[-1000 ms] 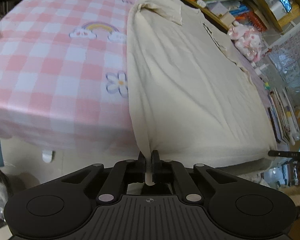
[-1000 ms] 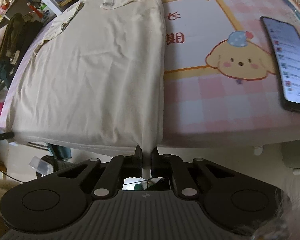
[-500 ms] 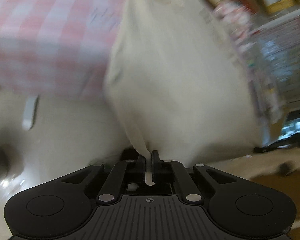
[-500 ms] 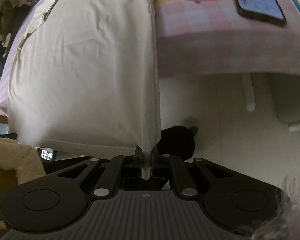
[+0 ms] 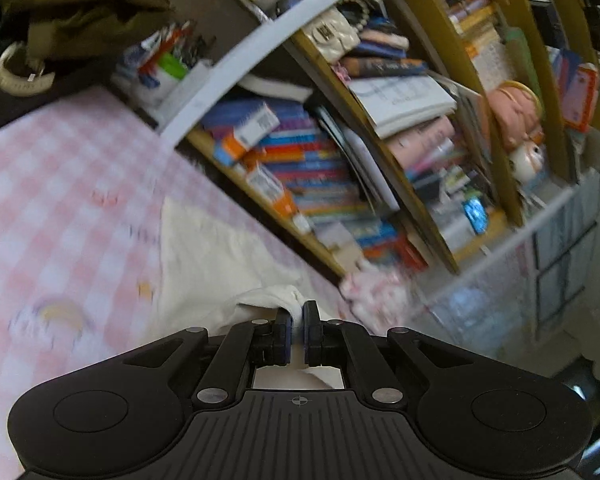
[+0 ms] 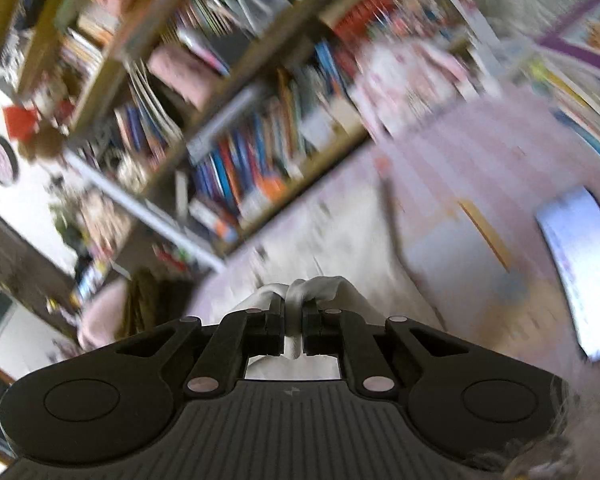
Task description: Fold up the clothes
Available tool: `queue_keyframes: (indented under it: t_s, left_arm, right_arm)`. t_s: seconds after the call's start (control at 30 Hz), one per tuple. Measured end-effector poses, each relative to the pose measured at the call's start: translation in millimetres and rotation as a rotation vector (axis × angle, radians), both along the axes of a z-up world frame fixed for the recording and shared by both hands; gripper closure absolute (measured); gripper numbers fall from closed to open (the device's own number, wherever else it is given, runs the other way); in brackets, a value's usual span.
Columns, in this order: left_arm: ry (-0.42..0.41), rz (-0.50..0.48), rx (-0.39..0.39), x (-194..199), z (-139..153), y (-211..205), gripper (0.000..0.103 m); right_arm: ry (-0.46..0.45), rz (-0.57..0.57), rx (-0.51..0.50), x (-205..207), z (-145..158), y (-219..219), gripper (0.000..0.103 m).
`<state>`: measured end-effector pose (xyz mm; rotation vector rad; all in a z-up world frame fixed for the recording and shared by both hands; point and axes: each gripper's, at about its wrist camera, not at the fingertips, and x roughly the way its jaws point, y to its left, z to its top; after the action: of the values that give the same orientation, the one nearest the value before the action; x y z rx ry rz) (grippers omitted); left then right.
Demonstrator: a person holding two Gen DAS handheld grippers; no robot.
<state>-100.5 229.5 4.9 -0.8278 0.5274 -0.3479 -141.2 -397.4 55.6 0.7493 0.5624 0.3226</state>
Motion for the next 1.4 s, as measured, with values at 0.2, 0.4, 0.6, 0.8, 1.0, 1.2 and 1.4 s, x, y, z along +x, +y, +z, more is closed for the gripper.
queue_keyframes:
  t_s: [0.2,0.4,0.6,0.8,1.0,1.2,1.4]
  left_arm:
    - [0.013,0.097,0.004,64.4,3.1,-3.9,0.099]
    - [0.083,0.172,0.034,122.3,-8.5,-3.9,0.099]
    - [0.158,0.234,0.06,176.1,-27.2,-7.6,0.1]
    - [0.21,0.297,0.068,213.7,-41.5,-14.2,0.1]
    - [0.31,0.341,0.091,241.7,-68.8,-12.4,0.1]
    - [0.41,0.353,0.143,256.7,-94.6,-17.3,0.1]
    - [0.448,0.338,0.209,262.9,-99.6,-26.0,0.099]
  right_arm:
    - [-0.001,-0.06,0.054,78.6,-6.6,8.9,0.096]
    - [0.072,-0.063,0.098,152.9,-22.6,5.5,0.096]
    - [0.151,-0.051,0.102,223.3,-49.0,9.8,0.096]
    - [0.204,-0.072,0.156,270.6,-75.7,7.6,0.096]
    - [0.269,-0.073,0.177,307.9,-103.1,7.8,0.096]
    - [0.365,-0.077,0.156,331.4,-137.0,9.0,0.096]
    - [0.402,-0.069,0.114,341.7,-153.4,8.9,0.094]
